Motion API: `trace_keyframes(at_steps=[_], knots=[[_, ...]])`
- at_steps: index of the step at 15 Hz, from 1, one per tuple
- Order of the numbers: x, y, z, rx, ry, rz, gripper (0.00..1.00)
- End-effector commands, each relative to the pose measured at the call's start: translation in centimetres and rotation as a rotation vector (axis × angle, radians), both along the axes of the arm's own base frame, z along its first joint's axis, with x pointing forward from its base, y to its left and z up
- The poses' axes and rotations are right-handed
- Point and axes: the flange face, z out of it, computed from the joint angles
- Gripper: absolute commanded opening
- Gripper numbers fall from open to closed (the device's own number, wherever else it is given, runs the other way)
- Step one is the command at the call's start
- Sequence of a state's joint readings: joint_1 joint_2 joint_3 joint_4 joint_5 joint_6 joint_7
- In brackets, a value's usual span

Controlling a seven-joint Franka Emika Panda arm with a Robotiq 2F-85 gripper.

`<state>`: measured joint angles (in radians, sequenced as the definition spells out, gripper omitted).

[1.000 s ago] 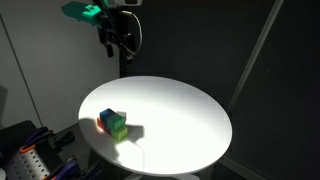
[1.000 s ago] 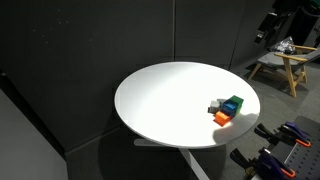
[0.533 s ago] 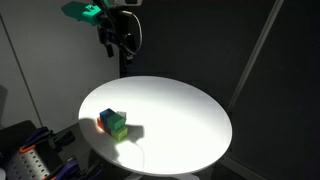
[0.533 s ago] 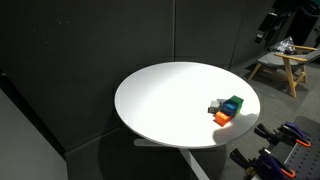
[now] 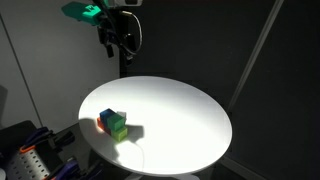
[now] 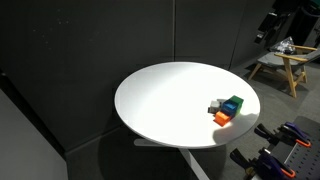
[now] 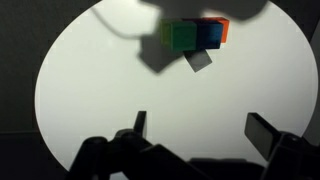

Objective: Pick up the blue block and put it on the table

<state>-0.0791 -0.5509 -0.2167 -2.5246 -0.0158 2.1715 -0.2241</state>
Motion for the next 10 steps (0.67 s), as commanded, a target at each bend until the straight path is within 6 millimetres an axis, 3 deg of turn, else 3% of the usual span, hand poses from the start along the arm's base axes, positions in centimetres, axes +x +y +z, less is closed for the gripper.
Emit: trace_keyframes(at_steps=[1,10], knots=[[0.6,0.1,-0.1,0.0,0.007,-0.019,1.0],[2.9,2.3,-1.5,-0.014,0.056,-0.037,1.0]])
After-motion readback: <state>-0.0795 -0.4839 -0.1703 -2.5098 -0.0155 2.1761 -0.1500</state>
